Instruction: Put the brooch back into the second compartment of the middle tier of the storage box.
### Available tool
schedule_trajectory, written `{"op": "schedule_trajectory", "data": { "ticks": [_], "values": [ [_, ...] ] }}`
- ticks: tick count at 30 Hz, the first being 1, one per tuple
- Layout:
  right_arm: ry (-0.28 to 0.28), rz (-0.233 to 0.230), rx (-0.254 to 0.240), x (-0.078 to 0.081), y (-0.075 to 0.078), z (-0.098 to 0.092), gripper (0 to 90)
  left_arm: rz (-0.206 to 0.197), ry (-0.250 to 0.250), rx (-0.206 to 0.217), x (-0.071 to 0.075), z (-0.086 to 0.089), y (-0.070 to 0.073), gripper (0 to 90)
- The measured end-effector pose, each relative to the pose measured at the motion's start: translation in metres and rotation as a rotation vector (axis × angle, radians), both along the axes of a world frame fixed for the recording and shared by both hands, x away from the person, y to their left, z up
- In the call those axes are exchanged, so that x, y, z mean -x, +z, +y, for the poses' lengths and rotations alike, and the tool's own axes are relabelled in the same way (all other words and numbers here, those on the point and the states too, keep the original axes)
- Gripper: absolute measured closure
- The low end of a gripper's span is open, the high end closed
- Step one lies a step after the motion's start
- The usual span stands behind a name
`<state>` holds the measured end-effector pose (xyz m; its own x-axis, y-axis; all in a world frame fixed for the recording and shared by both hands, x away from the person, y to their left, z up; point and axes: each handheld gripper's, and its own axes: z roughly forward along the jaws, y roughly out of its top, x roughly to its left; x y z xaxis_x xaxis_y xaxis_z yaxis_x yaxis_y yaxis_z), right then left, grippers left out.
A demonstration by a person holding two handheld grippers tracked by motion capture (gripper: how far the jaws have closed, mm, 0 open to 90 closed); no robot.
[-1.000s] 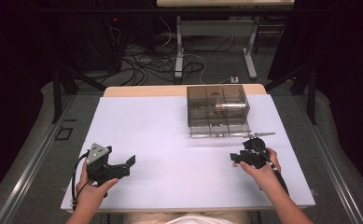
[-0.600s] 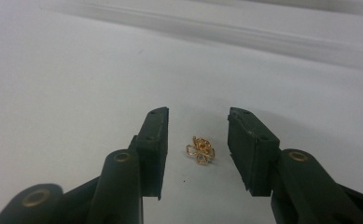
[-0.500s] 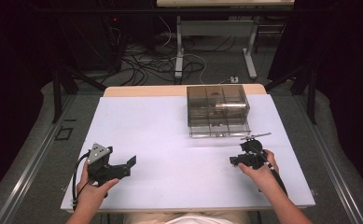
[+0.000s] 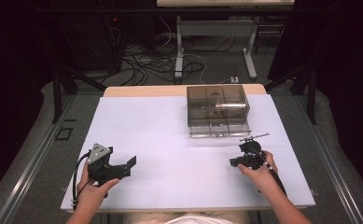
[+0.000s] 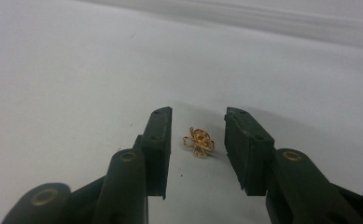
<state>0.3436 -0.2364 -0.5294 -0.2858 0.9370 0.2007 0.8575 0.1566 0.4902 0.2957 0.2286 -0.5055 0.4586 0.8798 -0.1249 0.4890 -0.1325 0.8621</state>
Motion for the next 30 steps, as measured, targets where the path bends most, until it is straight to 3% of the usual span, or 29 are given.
{"op": "schedule_trajectory", "data": {
  "ticks": [16,22,30],
  "values": [
    [-0.013,0.030,0.007,-0.0017,-0.0045,0.0021,65.9,0.009,-0.002,-0.007,-0.0007,0.0004,-0.0005,0.2],
    [-0.008,0.021,0.002,-0.0021,-0.0066,0.0041,67.1,0.011,-0.003,-0.009,-0.0010,0.0004,-0.0007,0.2],
    [-0.006,0.026,0.034,-0.0025,-0.0075,0.0063,71.2,0.013,-0.004,-0.012,-0.0013,0.0006,-0.0009,0.2]
  ]
}}
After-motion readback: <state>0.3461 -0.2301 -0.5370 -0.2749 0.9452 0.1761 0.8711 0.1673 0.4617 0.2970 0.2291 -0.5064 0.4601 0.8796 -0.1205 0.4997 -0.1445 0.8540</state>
